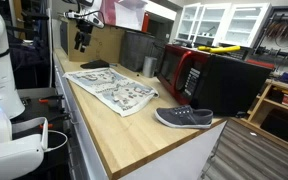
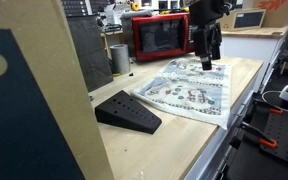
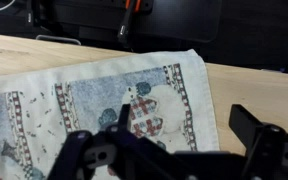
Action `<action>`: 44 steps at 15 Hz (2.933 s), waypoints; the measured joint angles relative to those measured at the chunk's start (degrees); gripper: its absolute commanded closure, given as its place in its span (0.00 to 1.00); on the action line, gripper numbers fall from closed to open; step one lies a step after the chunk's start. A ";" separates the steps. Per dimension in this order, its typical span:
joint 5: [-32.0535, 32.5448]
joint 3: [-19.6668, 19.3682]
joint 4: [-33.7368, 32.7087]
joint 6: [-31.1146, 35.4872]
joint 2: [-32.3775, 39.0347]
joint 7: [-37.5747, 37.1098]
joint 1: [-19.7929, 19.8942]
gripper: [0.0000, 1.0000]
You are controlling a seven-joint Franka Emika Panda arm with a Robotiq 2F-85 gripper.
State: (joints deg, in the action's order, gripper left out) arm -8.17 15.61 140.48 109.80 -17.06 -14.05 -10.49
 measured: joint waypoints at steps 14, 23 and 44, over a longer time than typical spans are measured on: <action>0.13 -2.54 0.00 0.21 -0.44 3.70 0.22 0.00; 0.07 -14.86 1.93 6.56 -3.77 19.44 4.92 0.00; -9.07 -34.34 6.58 20.86 0.35 38.56 15.40 0.00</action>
State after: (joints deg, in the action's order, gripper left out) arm -17.24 -18.74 147.06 130.66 -16.72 24.51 4.91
